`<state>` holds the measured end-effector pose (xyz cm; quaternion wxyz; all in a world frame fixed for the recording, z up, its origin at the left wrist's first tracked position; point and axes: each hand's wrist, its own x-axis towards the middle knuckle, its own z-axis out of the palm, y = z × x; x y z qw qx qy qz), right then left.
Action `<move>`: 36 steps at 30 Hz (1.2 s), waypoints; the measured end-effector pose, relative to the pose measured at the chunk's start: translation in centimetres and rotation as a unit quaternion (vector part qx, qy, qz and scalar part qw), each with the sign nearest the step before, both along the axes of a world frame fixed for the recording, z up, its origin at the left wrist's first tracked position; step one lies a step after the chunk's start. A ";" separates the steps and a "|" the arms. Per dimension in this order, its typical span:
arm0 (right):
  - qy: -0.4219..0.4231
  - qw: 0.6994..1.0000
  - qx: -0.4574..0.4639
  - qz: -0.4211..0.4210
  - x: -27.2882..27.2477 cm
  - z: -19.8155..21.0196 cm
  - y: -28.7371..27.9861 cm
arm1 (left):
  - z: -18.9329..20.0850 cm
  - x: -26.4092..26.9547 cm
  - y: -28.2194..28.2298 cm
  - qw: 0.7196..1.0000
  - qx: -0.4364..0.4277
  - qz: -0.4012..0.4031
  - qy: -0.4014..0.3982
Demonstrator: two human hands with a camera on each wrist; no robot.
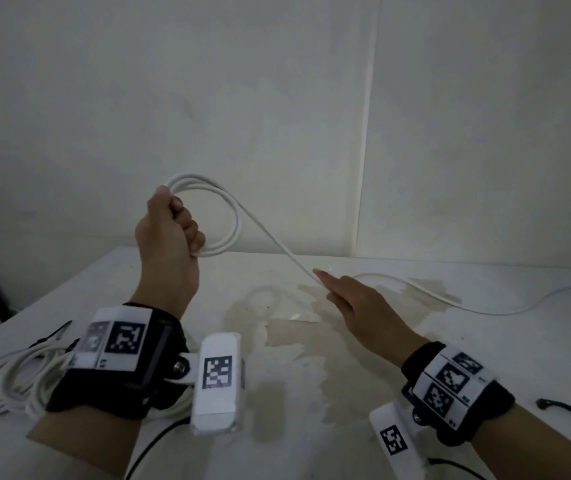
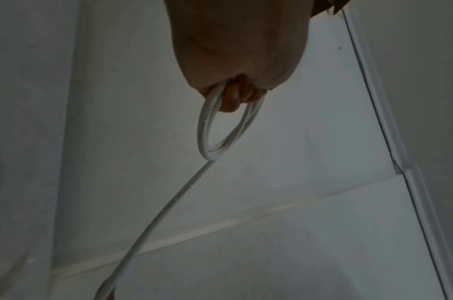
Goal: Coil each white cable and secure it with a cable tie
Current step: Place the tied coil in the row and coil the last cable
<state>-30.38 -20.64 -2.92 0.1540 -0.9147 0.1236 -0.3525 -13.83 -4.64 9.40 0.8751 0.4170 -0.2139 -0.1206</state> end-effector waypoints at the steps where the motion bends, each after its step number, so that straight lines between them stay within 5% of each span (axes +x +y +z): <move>1: 0.006 0.998 -0.061 -0.012 0.1 0.0 0.2 | -0.2 -0.2 -0.1 1.000 0.009 0.007 -0.010; 4: 0.015 0.982 -0.190 -0.008 0.6 0.7 1.3 | -1.0 -0.8 -0.4 0.998 0.053 0.025 -0.036; 9: -0.028 0.960 -0.277 0.044 0.9 2.6 3.6 | -2.0 -1.8 -0.9 0.978 0.131 0.079 -0.144; 19: -0.088 0.942 -0.312 0.089 2.0 6.2 5.3 | -5.5 -4.4 -1.3 0.901 0.253 0.018 -0.353; 26: -0.121 0.983 -0.070 0.116 2.0 8.1 3.7 | -5.2 -5.5 -0.8 0.903 0.300 -0.128 -0.280; 30: -0.073 0.991 0.066 0.095 1.4 8.4 2.2 | -4.6 -5.8 -0.5 0.905 0.291 -0.224 -0.214; 36: 0.053 0.935 0.333 0.107 0.5 8.5 2.9 | -4.4 -5.9 -0.6 0.934 0.237 -0.246 -0.102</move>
